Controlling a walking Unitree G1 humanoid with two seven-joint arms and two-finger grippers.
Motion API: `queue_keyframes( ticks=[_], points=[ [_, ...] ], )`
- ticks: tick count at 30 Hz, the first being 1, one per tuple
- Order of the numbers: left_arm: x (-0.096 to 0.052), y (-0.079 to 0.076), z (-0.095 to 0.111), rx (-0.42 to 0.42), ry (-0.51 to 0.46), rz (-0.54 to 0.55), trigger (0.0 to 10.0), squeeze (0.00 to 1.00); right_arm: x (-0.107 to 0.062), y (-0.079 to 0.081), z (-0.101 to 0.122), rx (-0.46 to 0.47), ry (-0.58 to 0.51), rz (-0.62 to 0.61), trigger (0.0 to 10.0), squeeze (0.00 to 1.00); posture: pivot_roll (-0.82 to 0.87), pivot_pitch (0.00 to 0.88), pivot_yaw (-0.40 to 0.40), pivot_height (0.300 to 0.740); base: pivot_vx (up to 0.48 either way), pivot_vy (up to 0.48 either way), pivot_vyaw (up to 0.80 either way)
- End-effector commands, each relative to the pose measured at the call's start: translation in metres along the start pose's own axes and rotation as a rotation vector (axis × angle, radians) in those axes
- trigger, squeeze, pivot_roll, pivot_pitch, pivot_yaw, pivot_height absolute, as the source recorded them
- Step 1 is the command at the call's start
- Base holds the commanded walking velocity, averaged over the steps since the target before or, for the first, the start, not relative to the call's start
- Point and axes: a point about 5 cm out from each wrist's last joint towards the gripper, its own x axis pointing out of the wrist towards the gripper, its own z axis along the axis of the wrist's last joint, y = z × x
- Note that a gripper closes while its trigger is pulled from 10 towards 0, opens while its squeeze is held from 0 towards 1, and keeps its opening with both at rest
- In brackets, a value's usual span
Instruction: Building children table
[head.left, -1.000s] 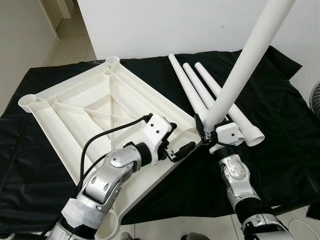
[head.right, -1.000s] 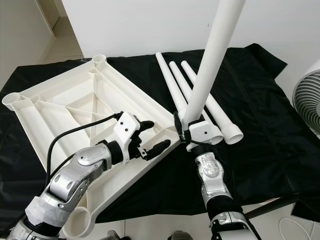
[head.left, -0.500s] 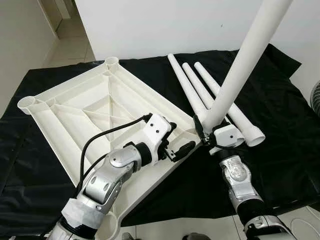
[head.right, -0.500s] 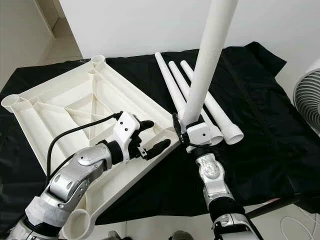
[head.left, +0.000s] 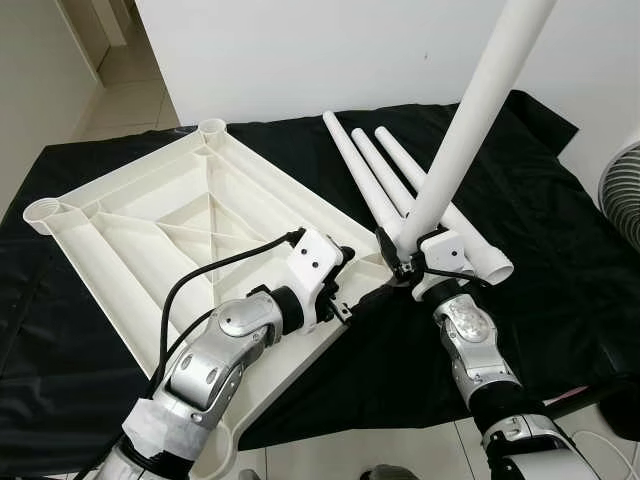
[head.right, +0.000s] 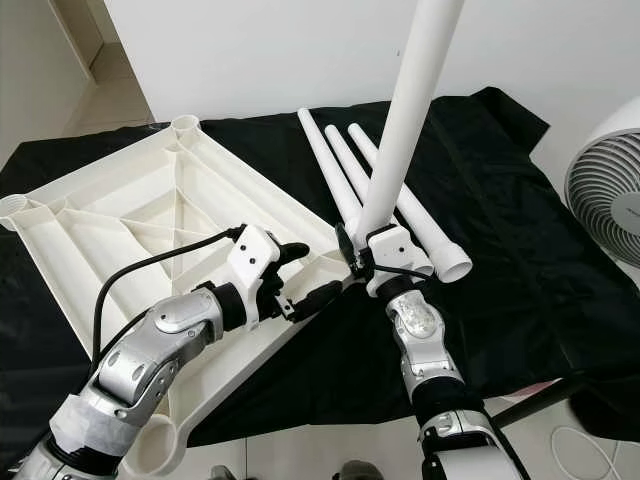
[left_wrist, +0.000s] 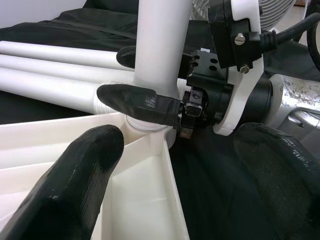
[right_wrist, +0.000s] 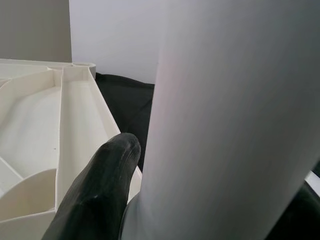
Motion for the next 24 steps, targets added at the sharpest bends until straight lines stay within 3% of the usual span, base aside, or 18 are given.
queue_keyframes(
  ticks=[1,8,20,24],
  points=[
    [-0.001,-0.004,0.0,0.005,0.007,-0.032,10.0,0.0,-0.03,0.013,-0.051,0.062,0.325,0.059,10.0,0.0,-0.16,0.079,0.1,0.74,0.0,0.0,0.0],
    [-0.001,-0.005,-0.001,0.005,0.007,-0.036,10.0,0.0,-0.018,0.01,-0.041,0.109,0.333,0.076,10.0,0.0,-0.16,0.075,0.098,0.74,0.0,0.0,0.0],
    [-0.001,-0.006,0.0,0.004,0.005,-0.037,10.0,0.0,-0.008,0.007,-0.023,0.112,0.303,0.126,10.0,0.0,-0.16,0.072,0.095,0.74,0.0,0.0,0.0],
    [0.0,-0.007,0.0,0.001,0.002,-0.037,10.0,0.0,-0.005,0.003,-0.01,0.115,0.294,0.198,10.0,0.0,-0.17,0.073,0.091,0.74,0.0,0.0,0.0]
  ],
)
